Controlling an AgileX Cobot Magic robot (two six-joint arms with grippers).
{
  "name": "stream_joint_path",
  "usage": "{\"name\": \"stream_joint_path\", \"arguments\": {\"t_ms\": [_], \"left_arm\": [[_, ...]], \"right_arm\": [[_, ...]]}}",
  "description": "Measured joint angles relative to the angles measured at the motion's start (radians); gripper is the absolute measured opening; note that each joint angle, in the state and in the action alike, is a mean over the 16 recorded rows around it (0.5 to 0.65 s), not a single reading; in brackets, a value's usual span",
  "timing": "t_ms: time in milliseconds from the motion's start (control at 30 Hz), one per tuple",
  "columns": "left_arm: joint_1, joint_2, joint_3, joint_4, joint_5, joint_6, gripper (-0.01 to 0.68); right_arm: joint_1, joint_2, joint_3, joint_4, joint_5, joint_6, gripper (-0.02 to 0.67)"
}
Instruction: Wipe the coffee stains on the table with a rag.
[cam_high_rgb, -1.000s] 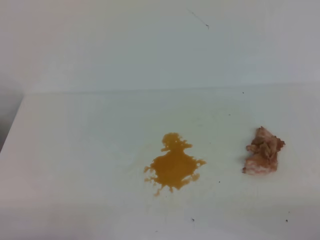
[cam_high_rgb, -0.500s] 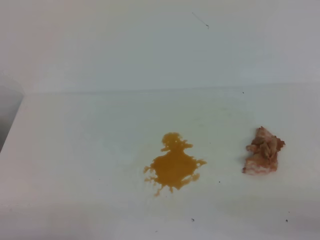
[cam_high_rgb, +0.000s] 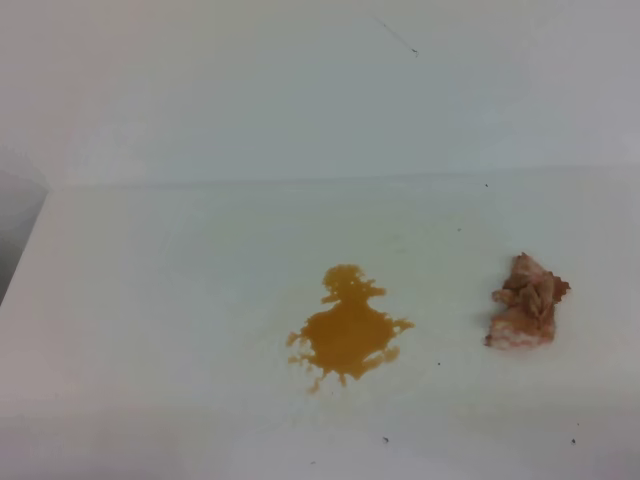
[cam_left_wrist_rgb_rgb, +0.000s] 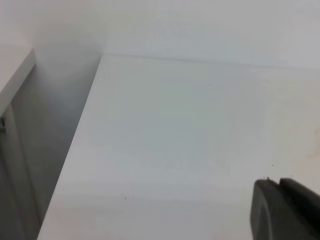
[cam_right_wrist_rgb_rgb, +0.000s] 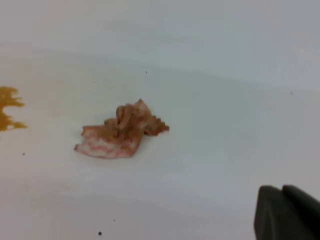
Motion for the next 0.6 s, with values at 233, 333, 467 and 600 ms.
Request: {"name": "stream_joint_path", "arguments": {"t_ms": [233,333,467,600], "left_arm": [[0.0,0.0,0.0,0.0,0.0,0.0,-0.003],[0.0,0.0,0.0,0.0,0.0,0.0,-0.003],[0.0,0.0,0.0,0.0,0.0,0.0,-0.003],[0.0,0.0,0.0,0.0,0.001,0.0,-0.003]], "right_arm": [[0.0,0.0,0.0,0.061,-0.09,0.002,-0.003],[0.0,0.002,-0.002,0.098,-0.167,0.002,-0.003],[0.0,0.0,-0.001,0.149,-0.301,0.002,-0.003],[0.0,0.0,-0.011,0.205,-0.419,-0.001,-0.003]]}}
